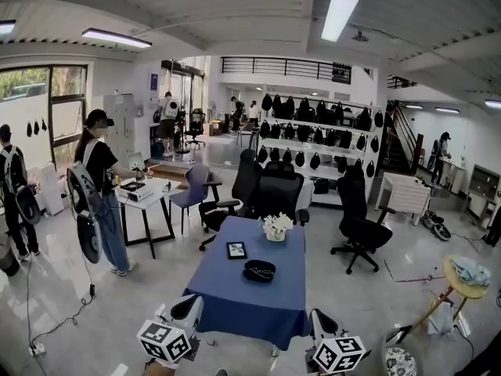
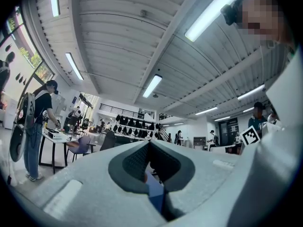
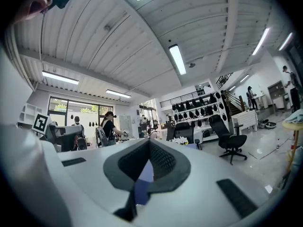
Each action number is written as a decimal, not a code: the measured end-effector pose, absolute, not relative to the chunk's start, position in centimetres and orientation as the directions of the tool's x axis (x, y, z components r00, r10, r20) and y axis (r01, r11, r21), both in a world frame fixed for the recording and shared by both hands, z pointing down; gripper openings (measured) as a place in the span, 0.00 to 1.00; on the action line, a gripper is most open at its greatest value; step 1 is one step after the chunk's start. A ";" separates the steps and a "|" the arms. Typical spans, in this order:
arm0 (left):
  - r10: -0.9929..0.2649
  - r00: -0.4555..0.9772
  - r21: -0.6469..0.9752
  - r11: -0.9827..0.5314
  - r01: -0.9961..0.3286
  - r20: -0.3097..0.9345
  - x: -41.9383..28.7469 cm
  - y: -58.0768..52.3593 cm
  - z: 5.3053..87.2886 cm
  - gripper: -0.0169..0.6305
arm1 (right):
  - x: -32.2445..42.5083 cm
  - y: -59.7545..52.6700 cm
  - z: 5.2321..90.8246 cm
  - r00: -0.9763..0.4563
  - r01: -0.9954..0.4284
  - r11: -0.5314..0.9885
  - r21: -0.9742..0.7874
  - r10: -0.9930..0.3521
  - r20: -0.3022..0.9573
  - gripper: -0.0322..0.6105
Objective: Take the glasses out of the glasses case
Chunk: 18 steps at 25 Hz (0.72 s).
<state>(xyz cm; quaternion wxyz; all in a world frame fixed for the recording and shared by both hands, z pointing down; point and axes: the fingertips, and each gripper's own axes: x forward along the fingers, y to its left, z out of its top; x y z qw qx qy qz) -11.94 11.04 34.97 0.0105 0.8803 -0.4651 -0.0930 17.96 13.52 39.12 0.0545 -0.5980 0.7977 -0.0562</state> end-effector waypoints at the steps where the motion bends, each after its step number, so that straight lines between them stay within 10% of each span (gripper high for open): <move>1: -0.822 0.549 0.107 -0.566 -0.817 -0.152 -12.1 11.0 35.0 0.05 | 17.8 13.4 39.1 -0.281 -0.948 0.280 -0.154 -0.960 -0.018 0.05; 18: -0.838 0.529 0.140 -0.544 -0.827 -0.135 -12.8 5.7 36.8 0.05 | 16.6 7.4 40.8 -0.327 -0.935 0.322 -0.149 -0.945 0.013 0.05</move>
